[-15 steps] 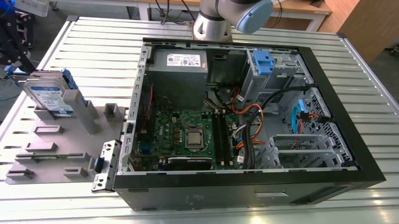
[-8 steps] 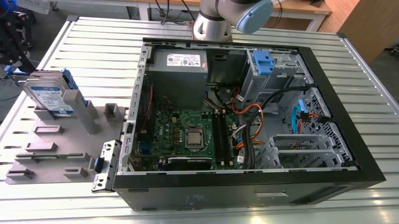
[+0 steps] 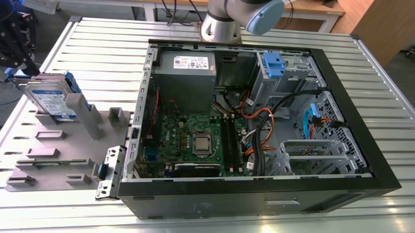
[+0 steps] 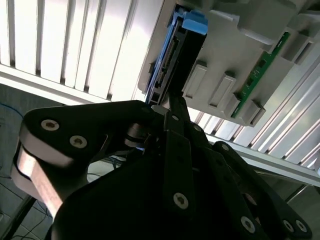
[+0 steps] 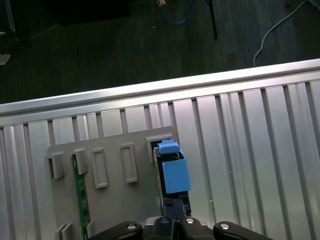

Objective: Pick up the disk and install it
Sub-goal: 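Pick up the disk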

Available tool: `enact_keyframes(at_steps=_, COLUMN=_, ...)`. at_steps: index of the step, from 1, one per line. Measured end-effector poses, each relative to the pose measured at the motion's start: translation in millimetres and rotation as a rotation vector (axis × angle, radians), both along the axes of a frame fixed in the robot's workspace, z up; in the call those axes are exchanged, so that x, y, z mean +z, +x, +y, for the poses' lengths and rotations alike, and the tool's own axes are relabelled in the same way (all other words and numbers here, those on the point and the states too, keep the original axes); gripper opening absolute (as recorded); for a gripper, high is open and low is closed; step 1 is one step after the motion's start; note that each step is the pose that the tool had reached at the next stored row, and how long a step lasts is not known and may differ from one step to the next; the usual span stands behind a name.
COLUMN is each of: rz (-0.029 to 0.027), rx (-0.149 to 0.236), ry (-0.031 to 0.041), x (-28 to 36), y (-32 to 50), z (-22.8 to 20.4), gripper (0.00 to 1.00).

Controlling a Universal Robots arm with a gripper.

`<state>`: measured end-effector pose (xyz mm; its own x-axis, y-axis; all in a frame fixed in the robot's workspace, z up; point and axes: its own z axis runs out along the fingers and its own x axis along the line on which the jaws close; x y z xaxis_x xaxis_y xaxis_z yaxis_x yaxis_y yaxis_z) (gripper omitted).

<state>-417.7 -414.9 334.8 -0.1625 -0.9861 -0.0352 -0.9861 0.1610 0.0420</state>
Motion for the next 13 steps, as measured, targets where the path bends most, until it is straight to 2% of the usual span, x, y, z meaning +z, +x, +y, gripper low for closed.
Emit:
enact_keyframes(at_steps=7, rz=0.0000, rx=0.066, ry=0.0000, x=-0.3, y=3.9, z=0.0, gripper=0.11)
enact_keyframes(at_steps=13, rz=-0.0002, rx=0.073, ry=0.0001, x=-0.6, y=6.7, z=0.2, gripper=0.11)
